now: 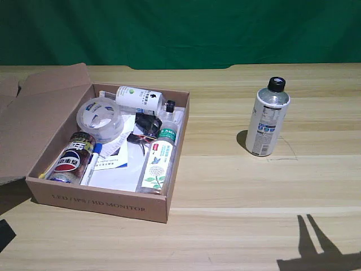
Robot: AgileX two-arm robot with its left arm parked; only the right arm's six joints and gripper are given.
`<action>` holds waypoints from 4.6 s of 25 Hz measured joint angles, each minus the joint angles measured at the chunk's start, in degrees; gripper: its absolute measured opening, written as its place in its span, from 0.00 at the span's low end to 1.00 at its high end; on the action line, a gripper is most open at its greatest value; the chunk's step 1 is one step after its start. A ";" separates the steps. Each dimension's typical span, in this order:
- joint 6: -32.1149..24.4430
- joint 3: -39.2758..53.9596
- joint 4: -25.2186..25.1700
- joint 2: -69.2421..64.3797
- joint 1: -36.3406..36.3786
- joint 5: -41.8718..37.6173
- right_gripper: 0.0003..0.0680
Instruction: Place the white bottle into the box.
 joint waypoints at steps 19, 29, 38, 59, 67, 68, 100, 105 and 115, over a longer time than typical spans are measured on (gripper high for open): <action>4.40 -2.91 -0.09 7.85 0.00 2.73 1.00; 5.03 -14.18 -0.40 27.08 0.00 10.09 1.00; 4.75 -23.20 -1.17 43.82 7.62 5.90 1.00; 13.70 -34.33 -0.31 57.13 10.60 -4.65 1.00; 13.76 -37.83 -0.31 62.33 10.60 -4.70 1.00; 13.76 -38.23 -0.31 62.96 10.60 -4.76 1.00; 13.76 -49.77 -7.83 69.46 13.62 5.00 0.76; 13.76 -49.77 -8.93 61.84 21.83 16.05 0.76; 15.77 -51.41 -9.10 73.52 33.87 22.21 0.76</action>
